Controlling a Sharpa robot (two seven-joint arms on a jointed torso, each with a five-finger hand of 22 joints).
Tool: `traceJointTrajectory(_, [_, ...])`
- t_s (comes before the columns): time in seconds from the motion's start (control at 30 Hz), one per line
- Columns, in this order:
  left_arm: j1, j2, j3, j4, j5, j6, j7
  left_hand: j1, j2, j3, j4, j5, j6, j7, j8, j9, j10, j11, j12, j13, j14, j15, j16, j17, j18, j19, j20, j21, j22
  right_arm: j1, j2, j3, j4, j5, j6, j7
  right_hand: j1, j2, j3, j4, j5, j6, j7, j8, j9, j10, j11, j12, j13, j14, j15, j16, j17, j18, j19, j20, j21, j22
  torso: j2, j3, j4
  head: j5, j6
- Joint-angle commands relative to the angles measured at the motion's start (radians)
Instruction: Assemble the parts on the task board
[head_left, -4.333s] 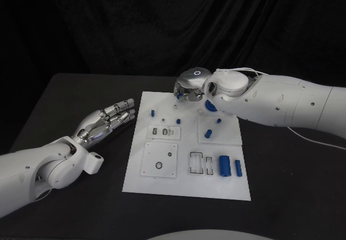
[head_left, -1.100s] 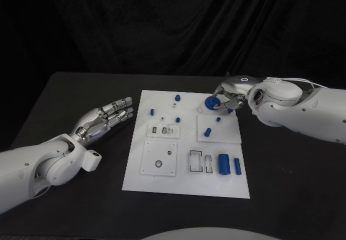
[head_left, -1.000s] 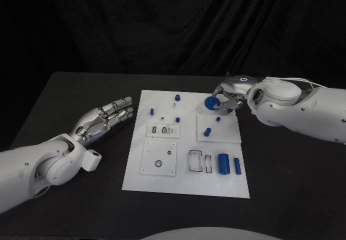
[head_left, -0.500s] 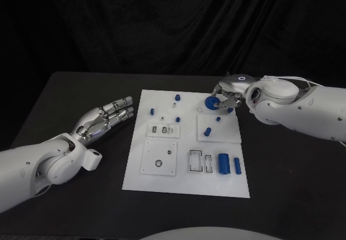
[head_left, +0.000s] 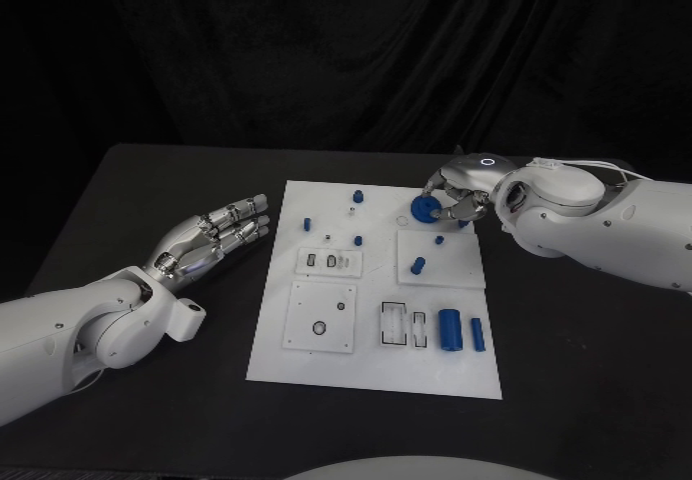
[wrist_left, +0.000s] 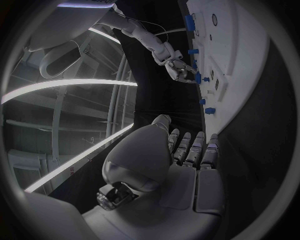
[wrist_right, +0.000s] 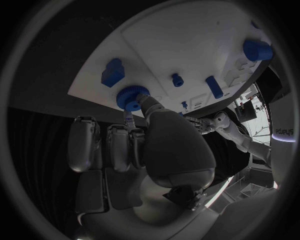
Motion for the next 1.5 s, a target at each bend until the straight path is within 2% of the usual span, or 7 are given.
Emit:
traceJointTrajectory(0.03, [-0.001, -0.003, 0.001, 0.006, 0.001, 0.007, 0.225, 0.004, 0.002, 0.005, 0.0, 0.004, -0.004, 0.0, 0.001, -0.001, 0.0, 0.008, 0.006, -0.001, -0.001, 0.006, -0.003, -0.001, 0.006, -0.003, 0.007, -0.003, 0.001, 0.014, -0.008, -0.001, 0.027, -0.007, -0.028, -0.006, -0.013, 0.0, 0.005, 0.004, 0.009, 0.016, -0.022, 0.305, 0.321, 0.103, -0.007, 0.003, 0.263, 0.081, -0.01, 0.0, 0.194, -0.003, 0.005, -0.004, 0.005, 0.101, 0.0, 0.0001, 0.0002, 0.004, 0.007])
traceJointTrajectory(0.33, [-0.001, -0.006, 0.001, 0.012, 0.001, 0.001, 0.224, 0.003, 0.002, 0.006, -0.001, 0.004, -0.002, 0.0, 0.002, 0.0, 0.001, 0.009, 0.008, 0.0, 0.0, 0.006, -0.002, -0.001, 0.006, -0.002, 0.007, -0.003, 0.001, 0.063, 0.003, -0.001, 0.086, -0.007, -0.034, -0.009, -0.026, -0.006, 0.014, 0.014, 0.036, -0.002, -0.016, 0.301, 0.325, 0.103, -0.003, 0.003, 0.263, 0.082, -0.008, 0.0, 0.195, -0.004, 0.009, -0.003, 0.007, 0.105, -0.001, -0.0006, -0.0006, 0.007, 0.011])
traceJointTrajectory(0.43, [-0.001, -0.004, 0.001, 0.011, 0.001, 0.001, 0.223, 0.003, 0.002, 0.007, -0.001, 0.004, -0.001, 0.001, 0.002, 0.0, 0.002, 0.009, 0.01, 0.0, 0.002, 0.007, -0.001, 0.0, 0.006, -0.002, 0.007, -0.003, 0.001, 0.07, 0.035, -0.001, 0.088, -0.006, -0.035, 0.002, -0.028, -0.007, 0.014, 0.016, 0.037, -0.003, -0.015, 0.3, 0.324, 0.103, -0.003, 0.003, 0.263, 0.083, -0.008, 0.003, 0.198, -0.005, 0.01, -0.003, 0.01, 0.107, -0.001, -0.0035, 0.0017, 0.003, 0.011])
traceJointTrajectory(0.7, [-0.001, 0.002, 0.001, 0.009, 0.001, 0.003, 0.22, 0.003, 0.002, 0.007, -0.001, 0.004, -0.001, 0.001, 0.002, 0.0, 0.002, 0.009, 0.01, 0.0, 0.002, 0.007, -0.001, 0.0, 0.006, -0.002, 0.007, -0.003, 0.001, 0.066, 0.131, -0.001, 0.045, 0.013, -0.031, 0.027, -0.033, -0.009, 0.017, 0.021, 0.037, -0.007, -0.012, 0.293, 0.32, 0.103, 0.0, 0.003, 0.263, 0.083, -0.006, 0.004, 0.199, -0.006, 0.012, -0.002, 0.011, 0.109, 0.001, -0.0025, 0.0015, 0.002, 0.011])
traceJointTrajectory(1.03, [-0.001, 0.004, 0.001, 0.009, 0.001, 0.004, 0.218, 0.002, 0.001, 0.009, -0.002, 0.003, 0.0, 0.0, 0.002, 0.0, 0.002, 0.01, 0.013, 0.0, 0.002, 0.007, 0.0, 0.0, 0.005, -0.002, 0.007, -0.002, 0.001, 0.045, 0.229, 0.0, -0.032, 0.018, 0.025, 0.037, -0.037, -0.014, 0.025, 0.024, 0.026, -0.01, -0.005, 0.275, 0.31, 0.103, 0.005, 0.003, 0.263, 0.083, -0.002, 0.0, 0.197, -0.004, 0.009, 0.001, 0.004, 0.105, 0.001, 0.0, 0.0017, 0.0, 0.009])
traceJointTrajectory(1.4, [-0.001, -0.004, 0.001, 0.011, 0.001, 0.004, 0.216, 0.002, 0.001, 0.011, -0.003, 0.003, 0.003, 0.001, 0.003, 0.0, 0.003, 0.011, 0.015, 0.001, 0.004, 0.008, 0.001, 0.0, 0.005, 0.0, 0.007, -0.002, 0.001, 0.032, 0.29, 0.0, -0.091, 0.019, 0.061, 0.026, -0.043, -0.029, 0.056, 0.03, 0.006, -0.024, 0.011, 0.173, 0.255, 0.103, 0.02, 0.003, 0.263, 0.079, 0.01, -0.016, 0.189, 0.0, 0.0, 0.013, -0.018, 0.097, 0.001, -0.0011, -0.0002, 0.003, 0.0])
traceJointTrajectory(1.5, [-0.001, -0.007, 0.001, 0.012, 0.001, 0.003, 0.215, 0.002, 0.001, 0.011, -0.003, 0.003, 0.003, 0.001, 0.003, 0.0, 0.003, 0.011, 0.015, 0.001, 0.004, 0.008, 0.001, 0.0, 0.005, 0.0, 0.007, -0.002, 0.001, 0.031, 0.298, 0.0, -0.098, 0.019, 0.063, 0.022, -0.047, -0.036, 0.068, 0.033, 0.0, -0.044, 0.017, 0.115, 0.225, 0.103, 0.025, 0.003, 0.263, 0.077, 0.014, -0.022, 0.186, 0.002, -0.004, 0.017, -0.027, 0.094, 0.001, -0.0005, -0.003, 0.005, -0.001])
